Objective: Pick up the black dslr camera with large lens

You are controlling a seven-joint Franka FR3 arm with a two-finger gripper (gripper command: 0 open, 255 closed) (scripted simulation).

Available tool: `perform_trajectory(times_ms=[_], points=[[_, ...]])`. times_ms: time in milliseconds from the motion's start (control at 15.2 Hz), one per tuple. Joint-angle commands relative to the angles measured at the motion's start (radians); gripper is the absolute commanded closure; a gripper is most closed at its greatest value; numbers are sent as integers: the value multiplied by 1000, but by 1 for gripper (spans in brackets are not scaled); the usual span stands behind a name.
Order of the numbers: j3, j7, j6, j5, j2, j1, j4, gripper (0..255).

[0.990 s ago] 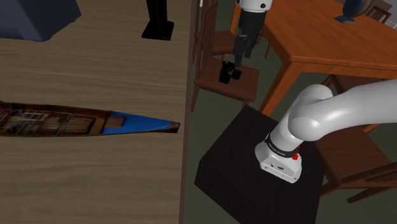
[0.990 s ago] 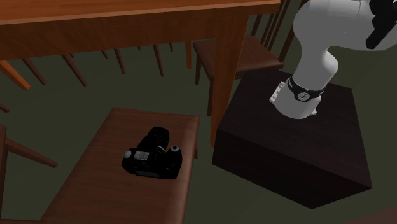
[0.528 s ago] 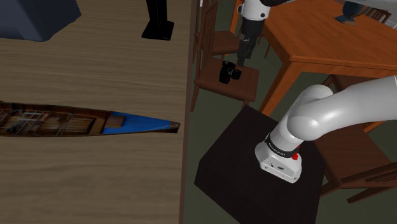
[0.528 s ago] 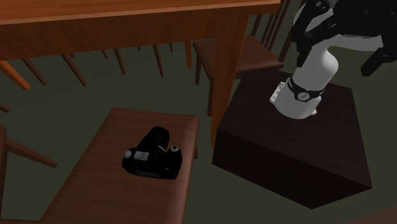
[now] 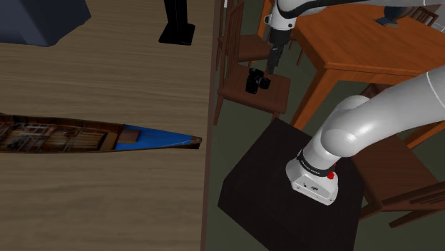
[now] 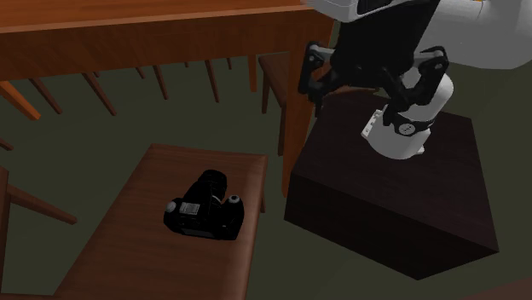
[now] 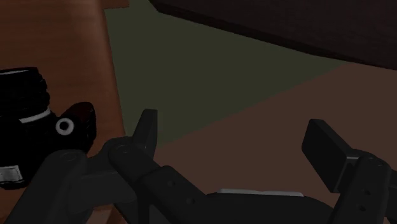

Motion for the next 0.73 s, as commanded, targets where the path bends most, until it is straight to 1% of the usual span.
perform_trajectory(times_ms=[0, 330, 660], points=[[-40, -63, 37, -12, 54, -5, 18, 0], [-134, -221, 129, -4, 229, -8, 96, 0], [-208, -395, 204, 58, 432, -15, 208, 0]])
